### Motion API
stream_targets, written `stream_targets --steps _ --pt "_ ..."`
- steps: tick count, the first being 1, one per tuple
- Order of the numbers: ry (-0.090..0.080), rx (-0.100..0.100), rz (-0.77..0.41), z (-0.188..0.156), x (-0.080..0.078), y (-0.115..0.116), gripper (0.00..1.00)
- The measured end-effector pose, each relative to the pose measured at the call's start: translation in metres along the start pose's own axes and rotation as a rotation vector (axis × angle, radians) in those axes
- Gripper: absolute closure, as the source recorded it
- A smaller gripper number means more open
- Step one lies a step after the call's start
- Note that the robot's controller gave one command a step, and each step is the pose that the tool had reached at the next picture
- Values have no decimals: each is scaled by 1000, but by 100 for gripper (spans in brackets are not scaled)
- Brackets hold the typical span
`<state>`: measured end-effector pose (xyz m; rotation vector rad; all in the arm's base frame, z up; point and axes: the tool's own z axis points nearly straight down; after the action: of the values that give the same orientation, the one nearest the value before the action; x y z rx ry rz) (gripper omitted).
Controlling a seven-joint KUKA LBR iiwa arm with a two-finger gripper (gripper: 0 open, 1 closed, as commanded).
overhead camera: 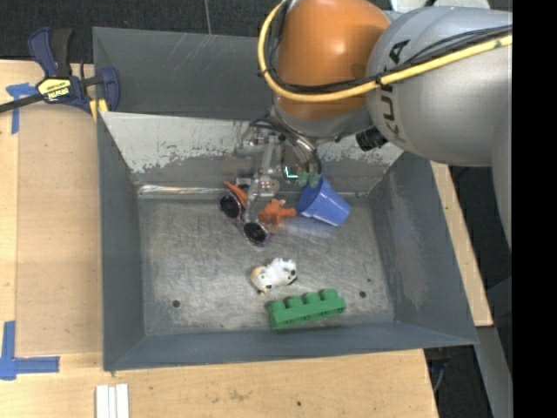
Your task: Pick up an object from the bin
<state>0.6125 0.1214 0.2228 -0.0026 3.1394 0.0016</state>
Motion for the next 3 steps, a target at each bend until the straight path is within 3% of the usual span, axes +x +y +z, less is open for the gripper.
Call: stream_targets --steps 1,2,3 --pt "-1 0 2 -1 0 0 0" --pt "-4 -1 92 68 -1 -16 0" --pt "3 1 284 104 -1 -24 0"
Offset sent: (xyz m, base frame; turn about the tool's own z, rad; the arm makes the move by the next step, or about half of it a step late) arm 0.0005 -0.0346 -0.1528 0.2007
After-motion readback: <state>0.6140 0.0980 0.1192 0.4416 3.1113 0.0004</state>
